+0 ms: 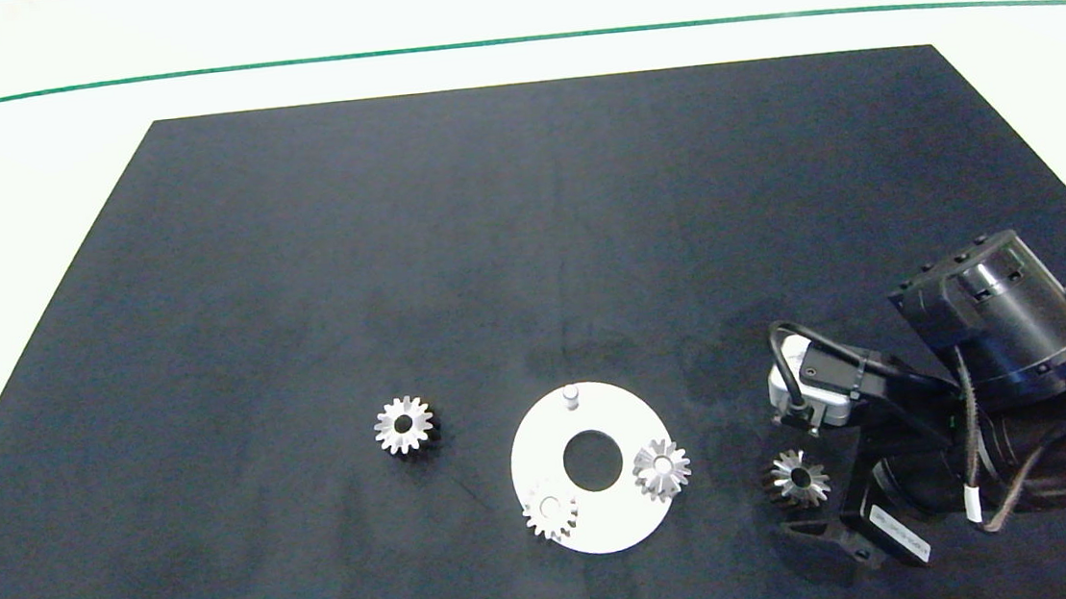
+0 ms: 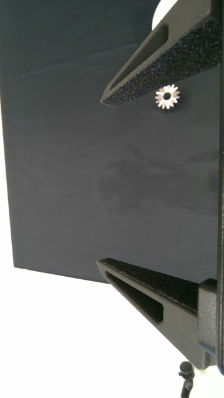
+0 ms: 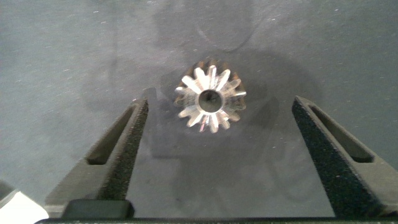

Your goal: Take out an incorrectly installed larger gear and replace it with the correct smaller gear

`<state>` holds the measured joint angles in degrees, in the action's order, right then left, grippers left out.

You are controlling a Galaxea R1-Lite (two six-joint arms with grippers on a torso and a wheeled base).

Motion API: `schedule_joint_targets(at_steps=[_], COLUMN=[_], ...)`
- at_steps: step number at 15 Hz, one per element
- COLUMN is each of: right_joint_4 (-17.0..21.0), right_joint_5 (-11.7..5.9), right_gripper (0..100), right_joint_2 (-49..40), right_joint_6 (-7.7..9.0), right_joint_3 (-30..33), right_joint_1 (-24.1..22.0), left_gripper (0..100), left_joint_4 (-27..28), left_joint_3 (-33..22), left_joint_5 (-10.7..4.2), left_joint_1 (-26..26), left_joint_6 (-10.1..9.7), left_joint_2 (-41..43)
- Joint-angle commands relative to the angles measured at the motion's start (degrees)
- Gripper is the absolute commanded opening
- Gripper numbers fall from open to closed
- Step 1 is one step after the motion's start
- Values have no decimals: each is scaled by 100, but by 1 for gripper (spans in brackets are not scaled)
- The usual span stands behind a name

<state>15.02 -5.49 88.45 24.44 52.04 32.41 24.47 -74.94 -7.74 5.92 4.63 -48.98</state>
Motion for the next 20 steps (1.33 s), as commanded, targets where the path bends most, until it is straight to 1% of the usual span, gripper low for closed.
schedule_joint_targets(at_steps=[1,20], right_joint_4=[10,10], right_joint_5=[-40,-32], right_gripper=[86,49], right_joint_2=[58,207], right_joint_6=[17,8], right_joint_3=[25,-19], right_joint_1=[37,54], left_gripper=[100,100], left_joint_4=[23,23], left_joint_3=[-12,-12], left_joint_5=[-8,-8], left_joint_1=[5,23], left_joint_6=[3,3], left_joint_2=[29,117])
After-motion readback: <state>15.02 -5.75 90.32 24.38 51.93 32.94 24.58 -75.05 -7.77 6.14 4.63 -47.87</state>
